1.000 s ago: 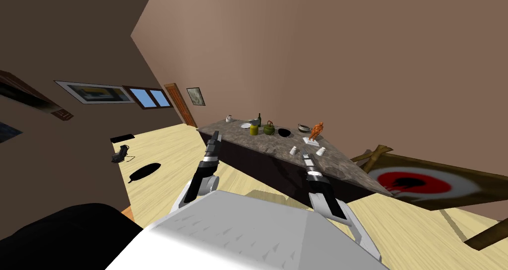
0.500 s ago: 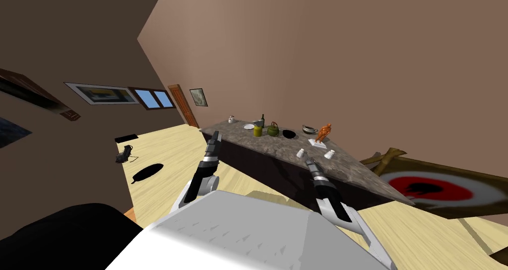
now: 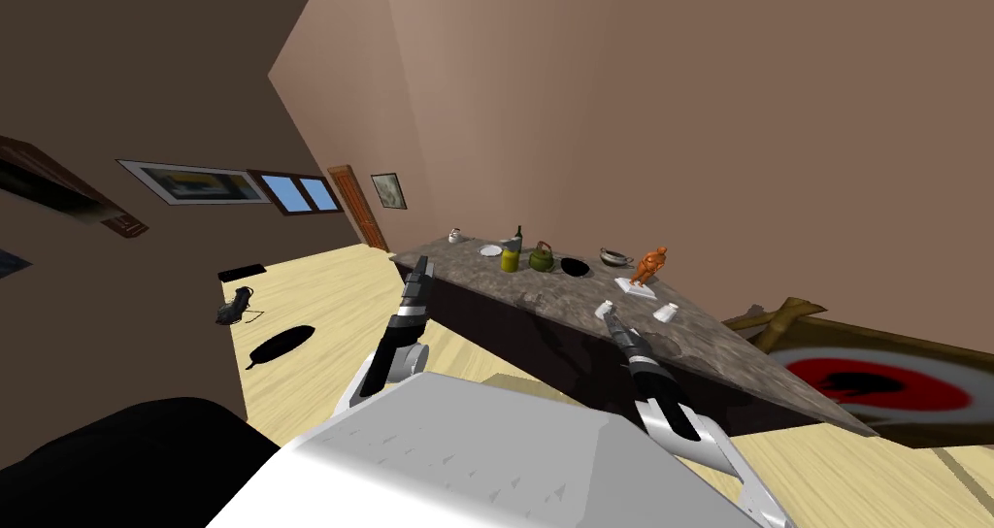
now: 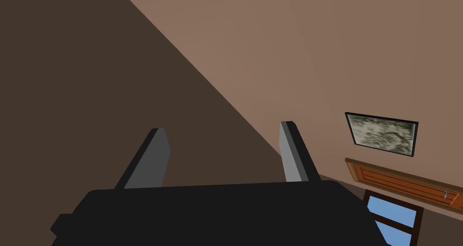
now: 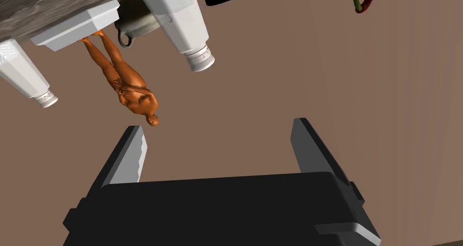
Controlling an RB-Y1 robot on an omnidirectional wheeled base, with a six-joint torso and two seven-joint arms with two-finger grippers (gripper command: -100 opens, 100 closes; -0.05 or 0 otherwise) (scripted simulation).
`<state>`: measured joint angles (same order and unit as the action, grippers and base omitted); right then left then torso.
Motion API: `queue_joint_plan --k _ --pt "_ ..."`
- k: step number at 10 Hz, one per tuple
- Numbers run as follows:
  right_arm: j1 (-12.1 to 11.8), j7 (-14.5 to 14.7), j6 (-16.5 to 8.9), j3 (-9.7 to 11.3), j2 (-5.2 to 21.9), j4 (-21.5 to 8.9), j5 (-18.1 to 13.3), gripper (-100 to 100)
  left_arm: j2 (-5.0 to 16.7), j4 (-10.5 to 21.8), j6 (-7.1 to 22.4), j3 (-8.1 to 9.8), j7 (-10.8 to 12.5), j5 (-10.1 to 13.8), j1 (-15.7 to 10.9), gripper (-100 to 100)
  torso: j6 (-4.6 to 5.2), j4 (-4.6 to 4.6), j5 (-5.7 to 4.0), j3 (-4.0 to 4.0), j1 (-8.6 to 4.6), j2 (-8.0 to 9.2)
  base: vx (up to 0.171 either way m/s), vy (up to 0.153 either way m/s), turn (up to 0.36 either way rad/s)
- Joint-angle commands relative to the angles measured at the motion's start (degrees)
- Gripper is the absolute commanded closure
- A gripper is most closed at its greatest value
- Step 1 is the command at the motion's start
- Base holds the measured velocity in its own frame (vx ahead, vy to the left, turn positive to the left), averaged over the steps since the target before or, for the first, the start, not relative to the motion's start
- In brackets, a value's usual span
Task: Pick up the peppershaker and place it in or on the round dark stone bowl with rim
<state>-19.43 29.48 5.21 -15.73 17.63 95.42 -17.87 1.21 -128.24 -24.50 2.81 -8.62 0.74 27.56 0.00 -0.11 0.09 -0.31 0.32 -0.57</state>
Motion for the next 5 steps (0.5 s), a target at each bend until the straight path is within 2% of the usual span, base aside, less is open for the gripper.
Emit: queue_joint_plan --k 1,5 --pt "-0.8 1.9 -1.2 -0.9 1.3 -1.2 -1.5 -100 0.0 0.0 0.0 0.0 0.0 0.0 0.0 0 0.0 0.0 0.0 0.0 0.0 0.0 0.152 0.064 -0.011" --pt "-1.6 5.9 -2.4 -2.9 3.8 -5.0 -4.6 -100 0.0 0.0 0.0 0.0 0.0 0.0 0.0 0 0.01 0.01 -0.04 0.03 -0.16 0.06 0.137 0.066 -0.015"
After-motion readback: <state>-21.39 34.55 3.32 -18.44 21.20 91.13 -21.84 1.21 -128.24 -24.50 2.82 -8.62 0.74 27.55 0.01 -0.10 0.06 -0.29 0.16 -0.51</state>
